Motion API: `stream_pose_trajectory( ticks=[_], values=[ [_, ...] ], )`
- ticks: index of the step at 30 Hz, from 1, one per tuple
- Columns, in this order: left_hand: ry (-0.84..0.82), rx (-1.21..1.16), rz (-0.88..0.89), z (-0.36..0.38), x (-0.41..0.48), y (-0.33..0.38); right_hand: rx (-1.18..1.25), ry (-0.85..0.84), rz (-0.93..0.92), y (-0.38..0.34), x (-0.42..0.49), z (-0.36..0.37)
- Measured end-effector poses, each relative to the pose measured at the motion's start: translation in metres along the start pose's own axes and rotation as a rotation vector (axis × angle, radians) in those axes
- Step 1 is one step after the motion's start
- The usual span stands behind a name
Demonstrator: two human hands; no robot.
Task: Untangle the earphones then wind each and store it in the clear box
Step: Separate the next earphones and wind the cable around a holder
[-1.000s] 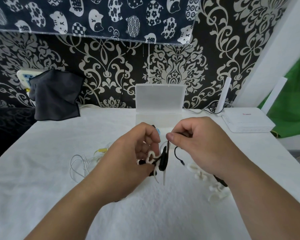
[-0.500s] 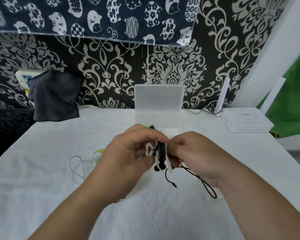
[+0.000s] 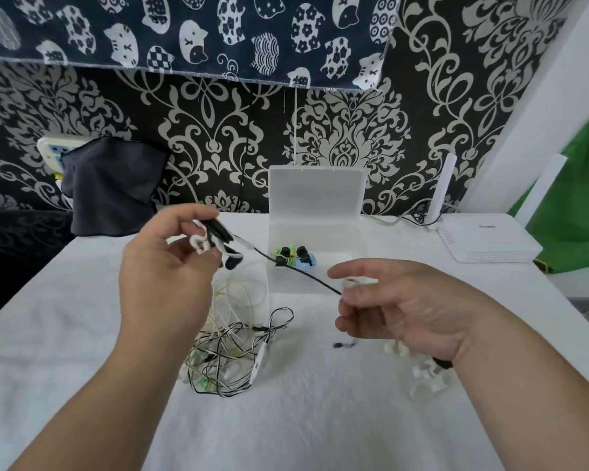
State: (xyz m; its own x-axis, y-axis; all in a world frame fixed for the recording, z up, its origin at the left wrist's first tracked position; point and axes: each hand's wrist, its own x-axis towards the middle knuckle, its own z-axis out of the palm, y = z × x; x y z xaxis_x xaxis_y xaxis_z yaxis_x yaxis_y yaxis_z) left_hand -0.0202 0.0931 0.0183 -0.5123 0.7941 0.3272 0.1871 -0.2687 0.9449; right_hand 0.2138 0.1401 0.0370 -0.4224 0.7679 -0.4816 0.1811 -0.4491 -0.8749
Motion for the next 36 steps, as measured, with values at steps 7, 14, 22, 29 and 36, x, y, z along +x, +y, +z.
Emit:
stream_pose_trajectory(
  ticks=[7,14,22,29,36],
  values=[
    [0.111,0.038,0.025,-0.004,0.003,0.001,-0.262,0.258,0.0,0.005,0.005,-0.009],
    [0.086,-0.039,0.079,-0.005,0.006,0.003,-0.605,0.446,0.034,0.01,0.008,-0.022],
    [-0.491,-0.256,0.042,0.016,-0.017,0.024,-0.465,0.406,-0.457,-0.004,0.007,-0.003],
    [-0.66,-0.308,-0.013,0.024,-0.03,0.031,-0.418,0.315,-0.675,-0.002,-0.001,0.021],
    [-0.468,-0.339,0.014,0.024,-0.023,0.026,-0.428,0.055,-0.4,-0.004,-0.005,0.02]
  ],
)
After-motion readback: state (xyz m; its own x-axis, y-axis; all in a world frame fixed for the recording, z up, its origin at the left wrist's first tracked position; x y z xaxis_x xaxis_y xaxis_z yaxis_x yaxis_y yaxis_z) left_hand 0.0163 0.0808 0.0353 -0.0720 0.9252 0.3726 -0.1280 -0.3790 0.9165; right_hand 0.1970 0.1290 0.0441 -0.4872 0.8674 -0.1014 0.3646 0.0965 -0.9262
